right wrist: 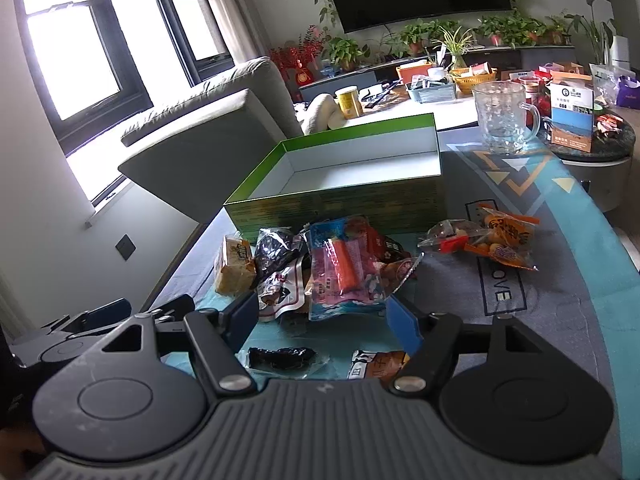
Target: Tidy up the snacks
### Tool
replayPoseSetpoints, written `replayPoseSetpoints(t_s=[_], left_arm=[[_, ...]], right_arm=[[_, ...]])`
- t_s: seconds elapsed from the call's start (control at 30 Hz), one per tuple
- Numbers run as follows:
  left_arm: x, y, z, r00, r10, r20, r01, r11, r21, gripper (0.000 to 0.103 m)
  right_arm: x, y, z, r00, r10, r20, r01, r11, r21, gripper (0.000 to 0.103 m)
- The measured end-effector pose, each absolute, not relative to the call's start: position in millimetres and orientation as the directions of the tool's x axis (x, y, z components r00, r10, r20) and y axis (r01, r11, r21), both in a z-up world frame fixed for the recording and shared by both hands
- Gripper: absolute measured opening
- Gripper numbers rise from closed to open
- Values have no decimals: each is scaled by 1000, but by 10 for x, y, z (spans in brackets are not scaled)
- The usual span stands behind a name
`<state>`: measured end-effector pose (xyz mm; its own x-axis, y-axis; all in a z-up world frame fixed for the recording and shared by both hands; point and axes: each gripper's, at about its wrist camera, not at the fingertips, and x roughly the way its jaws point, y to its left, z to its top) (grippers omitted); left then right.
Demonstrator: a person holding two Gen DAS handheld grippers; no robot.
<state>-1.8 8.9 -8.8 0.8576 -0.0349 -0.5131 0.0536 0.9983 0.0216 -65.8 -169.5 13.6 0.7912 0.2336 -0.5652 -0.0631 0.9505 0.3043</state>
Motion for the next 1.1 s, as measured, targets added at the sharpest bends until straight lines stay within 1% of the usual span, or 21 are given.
replayPoseSetpoints(t_s=[0.73,0.9,1.1], left_arm=[[58,92,-125,849,-22,-528,35,999,14,80],[260,161,-102,839,-11,-543,-8,999,-34,80],[548,249,-139,808,-88,-582,7,990,-140,80]], right_arm=[[-632,-1706,84,777,234,-584,-57,951,304,35],[-588,-1674,94,783,229,-579,-74,958,278,35],[-461,-1666,49,767,239,-595,-81,957,279,36]])
